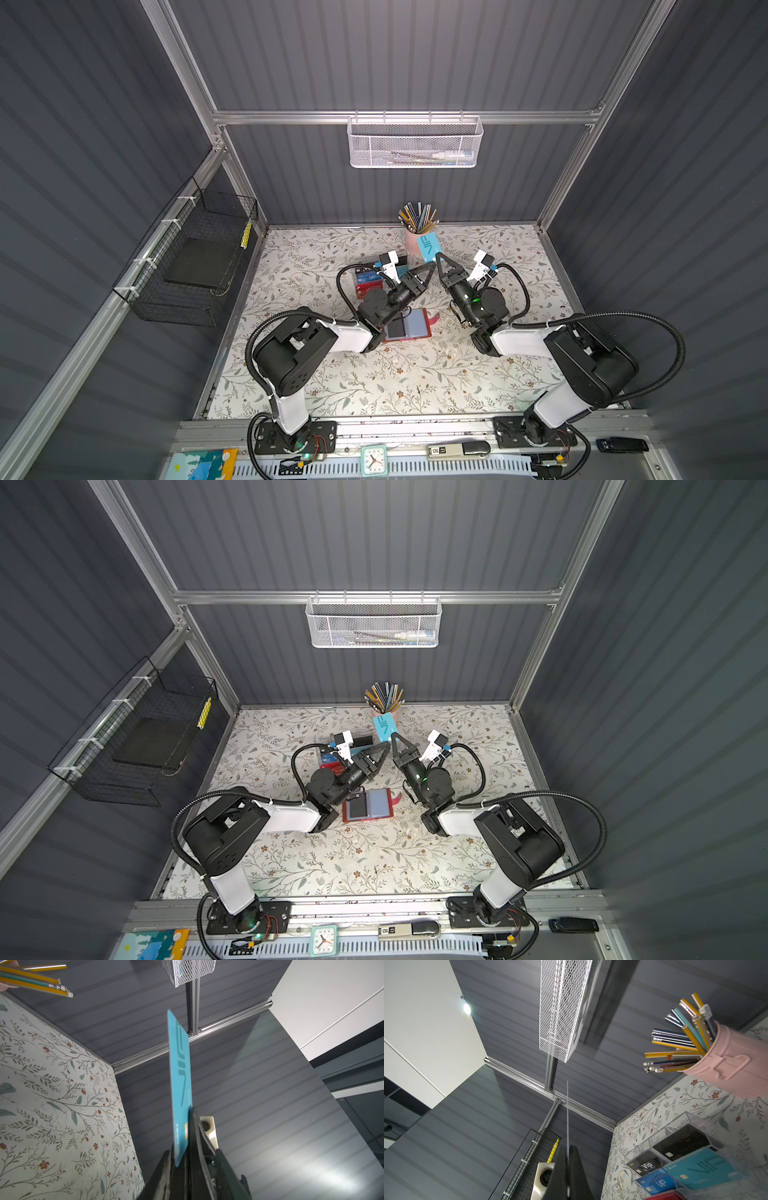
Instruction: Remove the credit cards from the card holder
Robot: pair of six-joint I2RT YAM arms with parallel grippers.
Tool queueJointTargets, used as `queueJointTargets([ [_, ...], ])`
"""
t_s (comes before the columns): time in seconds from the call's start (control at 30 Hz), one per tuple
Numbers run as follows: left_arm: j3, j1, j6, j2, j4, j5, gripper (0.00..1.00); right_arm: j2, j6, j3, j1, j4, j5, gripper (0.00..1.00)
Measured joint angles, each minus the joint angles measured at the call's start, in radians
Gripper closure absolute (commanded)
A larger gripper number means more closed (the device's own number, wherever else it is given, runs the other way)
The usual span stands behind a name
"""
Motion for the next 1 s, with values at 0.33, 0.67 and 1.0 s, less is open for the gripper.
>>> queueJointTargets([
  [0.33,0.000,0.000,0.015,0.000,0.004,-0.033,0.73,0.000,0.000,-0.001,0.000,0.001,0.003,1.00],
  [0.67,0.024,-0.006,0.034,0.000,-0.017,-0.048,0.94,0.000,0.004,-0.001,0.000,0.029,0.007,1.00],
  [1.0,0.029,-0.010,0.059,-0.001,-0.032,-0.051,1.00,0.014,0.006,0.002,0.000,0.031,0.005,0.87],
])
